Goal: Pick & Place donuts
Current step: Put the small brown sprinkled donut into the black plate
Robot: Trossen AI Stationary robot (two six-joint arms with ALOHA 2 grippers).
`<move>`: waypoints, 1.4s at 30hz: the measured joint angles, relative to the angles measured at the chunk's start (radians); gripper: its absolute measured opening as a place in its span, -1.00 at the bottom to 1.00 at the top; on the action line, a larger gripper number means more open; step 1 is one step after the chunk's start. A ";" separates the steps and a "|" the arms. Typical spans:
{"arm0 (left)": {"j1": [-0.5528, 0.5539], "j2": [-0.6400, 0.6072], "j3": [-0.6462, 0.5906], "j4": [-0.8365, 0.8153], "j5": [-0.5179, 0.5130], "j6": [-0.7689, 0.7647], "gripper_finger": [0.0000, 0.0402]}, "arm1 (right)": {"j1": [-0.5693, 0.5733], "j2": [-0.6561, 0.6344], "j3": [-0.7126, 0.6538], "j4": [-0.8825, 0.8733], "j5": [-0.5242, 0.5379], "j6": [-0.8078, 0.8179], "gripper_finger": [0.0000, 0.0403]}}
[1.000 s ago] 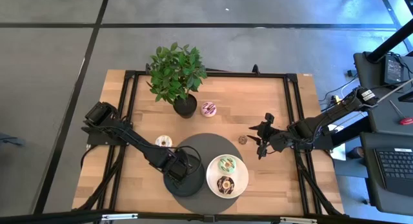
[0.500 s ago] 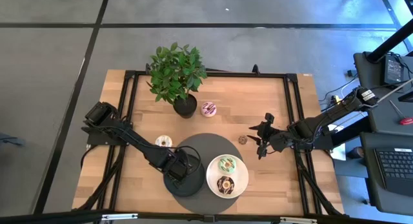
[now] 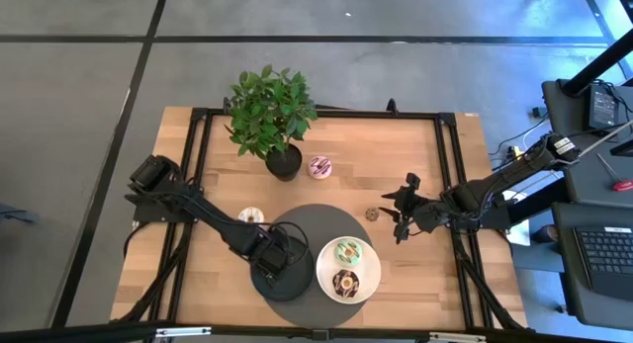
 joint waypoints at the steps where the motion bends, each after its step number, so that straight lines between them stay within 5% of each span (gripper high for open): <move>1: 0.001 -0.006 0.001 -0.003 0.003 0.000 -0.43 | -0.001 0.000 0.000 0.000 -0.005 0.008 -0.17; 10: 0.000 -0.093 0.003 0.000 -0.192 0.126 -0.45 | -0.171 0.000 0.005 -0.054 -0.322 0.161 -0.17; 15: -0.002 -0.108 0.003 0.009 -0.467 0.194 -0.45 | -0.221 0.045 0.005 -0.043 -0.357 0.082 -0.18; 19: 0.007 -0.115 0.003 0.010 -0.571 0.248 -0.43 | -0.232 0.127 0.005 -0.001 -0.359 0.054 -0.18; 30: 0.012 -0.118 0.003 0.013 -0.615 0.262 -0.42 | -0.278 0.340 0.005 0.049 -0.383 0.108 -0.18; 42: 0.012 -0.118 0.003 0.021 -0.613 0.262 -0.43 | -0.321 0.398 0.005 0.065 -0.439 0.131 -0.29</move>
